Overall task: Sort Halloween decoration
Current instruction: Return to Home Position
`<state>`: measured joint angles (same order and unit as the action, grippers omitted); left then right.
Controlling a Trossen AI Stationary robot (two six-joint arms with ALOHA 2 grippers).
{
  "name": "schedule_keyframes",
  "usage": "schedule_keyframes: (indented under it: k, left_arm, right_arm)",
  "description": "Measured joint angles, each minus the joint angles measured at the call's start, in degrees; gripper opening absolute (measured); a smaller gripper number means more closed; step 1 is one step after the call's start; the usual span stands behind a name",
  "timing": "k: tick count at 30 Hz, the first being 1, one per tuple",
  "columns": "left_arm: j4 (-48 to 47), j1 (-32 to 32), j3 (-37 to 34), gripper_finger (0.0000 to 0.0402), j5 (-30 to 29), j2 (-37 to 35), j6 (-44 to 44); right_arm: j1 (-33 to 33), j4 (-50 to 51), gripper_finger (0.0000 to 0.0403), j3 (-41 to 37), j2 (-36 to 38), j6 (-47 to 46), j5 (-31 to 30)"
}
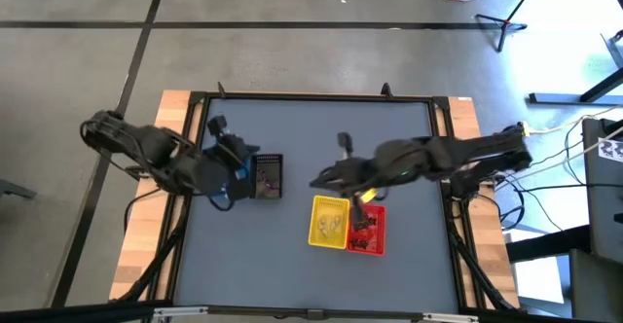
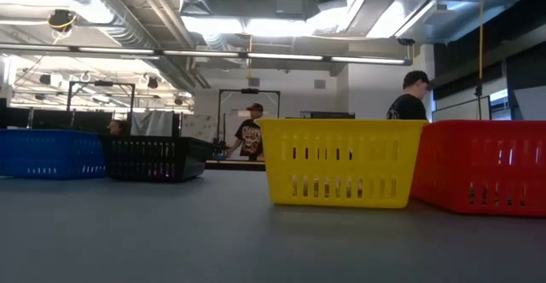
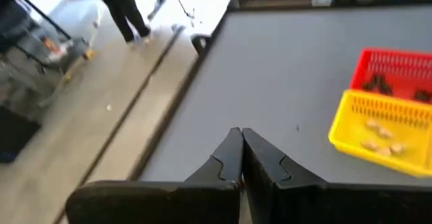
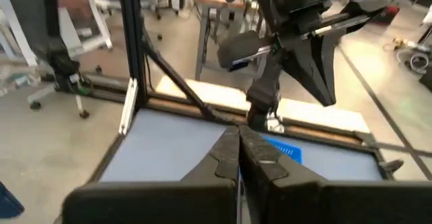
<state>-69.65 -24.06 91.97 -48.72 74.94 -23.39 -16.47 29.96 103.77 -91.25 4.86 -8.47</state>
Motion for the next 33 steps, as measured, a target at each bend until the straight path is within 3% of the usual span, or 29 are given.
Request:
schedule_keyframes:
  k: [8,16,24,33]
  left_arm:
    - [-0.1,1.6,9.2,0.0,-0.4,-1.5,9.6]
    - [-0.2,-0.3,7.6,0.0,0.0,-10.4,7.4]
    - [0.7,-4.7,-4.5,0.0,-5.0,-19.7,0.7]
    - [19.1,-5.8,-27.3,0.0,-3.7,-28.9,3.7]
  right_arm:
    - [0.0,5.1,0.0004,0.0,8.9,-0.1,0.1]
    - [0.0,13.3,0.0001,0.0,17.7,0.1,0.1]
    - [0.0,18.2,0.0001,-6.4,25.4,0.4,0.0]
    - [0.0,3.9,0.0001,-32.3,35.9,0.4,0.0]
